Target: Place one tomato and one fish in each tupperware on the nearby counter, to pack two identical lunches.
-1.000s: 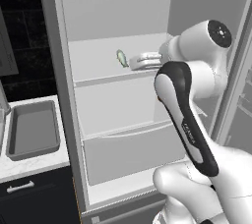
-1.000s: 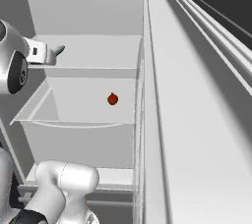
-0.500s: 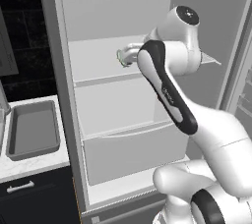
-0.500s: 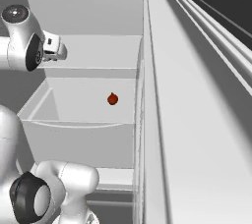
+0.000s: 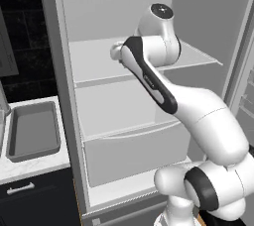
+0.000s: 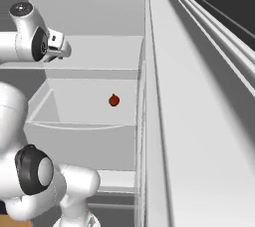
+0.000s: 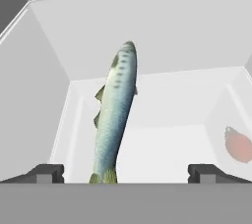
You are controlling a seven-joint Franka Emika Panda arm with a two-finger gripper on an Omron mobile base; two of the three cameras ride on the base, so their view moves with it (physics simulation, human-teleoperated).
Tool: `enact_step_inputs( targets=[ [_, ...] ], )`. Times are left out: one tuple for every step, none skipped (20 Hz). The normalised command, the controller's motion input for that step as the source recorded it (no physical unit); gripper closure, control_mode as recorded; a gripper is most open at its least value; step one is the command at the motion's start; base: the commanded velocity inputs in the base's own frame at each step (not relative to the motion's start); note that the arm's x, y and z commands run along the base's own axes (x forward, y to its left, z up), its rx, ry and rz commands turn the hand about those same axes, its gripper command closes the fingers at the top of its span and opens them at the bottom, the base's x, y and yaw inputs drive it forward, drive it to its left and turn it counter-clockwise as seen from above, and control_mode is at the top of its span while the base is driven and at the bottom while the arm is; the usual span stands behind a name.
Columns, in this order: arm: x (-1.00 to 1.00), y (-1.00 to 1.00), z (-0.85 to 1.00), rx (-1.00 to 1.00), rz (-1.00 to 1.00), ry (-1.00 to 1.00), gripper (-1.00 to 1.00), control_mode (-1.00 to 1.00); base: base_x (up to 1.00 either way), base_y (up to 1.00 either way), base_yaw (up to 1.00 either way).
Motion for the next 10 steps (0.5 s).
enact_step_inputs(
  targets=[
    [0.52, 0.00, -0.18, 0.00, 0.00, 0.05, -1.00, -1.00, 0.00, 0.00, 0.00],
    [0.54, 0.00, -0.19, 0.00, 0.00, 0.05, -1.00, -1.00, 0.00, 0.00, 0.00],
    [0.55, 0.00, -0.21, 0.00, 0.00, 0.05, -1.00, -1.00, 0.00, 0.00, 0.00],
    [0.56, 0.04, -0.19, 0.00, 0.00, 0.05, -1.00, -1.00, 0.00, 0.00, 0.00],
    [0.51, 0.13, -0.16, 0.00, 0.00, 0.02, -1.00, -1.00, 0.00, 0.00, 0.00],
    [0.51, 0.20, -0.16, 0.00, 0.00, 0.02, -1.00, -1.00, 0.00, 0.00, 0.00],
    [0.46, 0.27, -0.16, -0.02, 0.00, 0.00, -1.00, -1.00, 0.00, 0.00, 0.00],
    [0.46, 0.27, -0.17, -0.02, 0.00, 0.00, -1.00, -1.00, 0.00, 0.00, 0.00],
    [0.43, 0.31, -0.20, -0.03, 0.00, 0.00, -1.00, -1.00, 0.00, 0.00, 0.00],
    [0.43, 0.33, -0.21, -0.03, 0.00, 0.00, -1.00, -1.00, 0.00, 0.00, 0.00]
  ],
)
